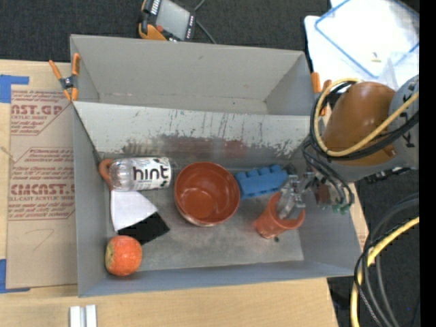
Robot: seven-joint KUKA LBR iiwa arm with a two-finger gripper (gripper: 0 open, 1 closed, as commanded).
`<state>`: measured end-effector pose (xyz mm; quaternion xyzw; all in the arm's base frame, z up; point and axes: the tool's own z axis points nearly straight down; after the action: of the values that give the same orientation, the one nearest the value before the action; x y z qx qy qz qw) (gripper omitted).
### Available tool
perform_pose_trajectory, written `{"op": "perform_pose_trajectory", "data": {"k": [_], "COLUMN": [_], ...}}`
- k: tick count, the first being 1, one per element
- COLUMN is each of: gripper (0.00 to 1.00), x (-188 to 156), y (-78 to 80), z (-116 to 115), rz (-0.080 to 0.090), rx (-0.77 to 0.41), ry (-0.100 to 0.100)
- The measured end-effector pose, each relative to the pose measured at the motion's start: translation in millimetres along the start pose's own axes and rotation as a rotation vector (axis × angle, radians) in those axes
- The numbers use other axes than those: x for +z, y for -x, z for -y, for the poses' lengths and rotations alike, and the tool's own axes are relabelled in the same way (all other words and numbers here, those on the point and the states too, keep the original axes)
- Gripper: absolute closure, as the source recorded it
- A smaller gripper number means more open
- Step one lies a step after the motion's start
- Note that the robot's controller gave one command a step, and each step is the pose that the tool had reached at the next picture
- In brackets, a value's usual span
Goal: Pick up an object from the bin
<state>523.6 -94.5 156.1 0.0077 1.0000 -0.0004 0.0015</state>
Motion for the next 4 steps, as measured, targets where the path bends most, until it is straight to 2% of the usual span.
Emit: {"op": "perform_pose_trajectory", "data": {"k": [1,2,4], "gripper": [1.00,1.00,1.00], "x": [80.0,61.9,66.4], "y": [19.8,11.5,6.8], "z": [-31.1,-23.9,-22.2], "rz": [0.013,0.001,0.001], "rx": [-0.098,-0.100,-0.101], "ry": [-0.003,0.000,0.000]}}
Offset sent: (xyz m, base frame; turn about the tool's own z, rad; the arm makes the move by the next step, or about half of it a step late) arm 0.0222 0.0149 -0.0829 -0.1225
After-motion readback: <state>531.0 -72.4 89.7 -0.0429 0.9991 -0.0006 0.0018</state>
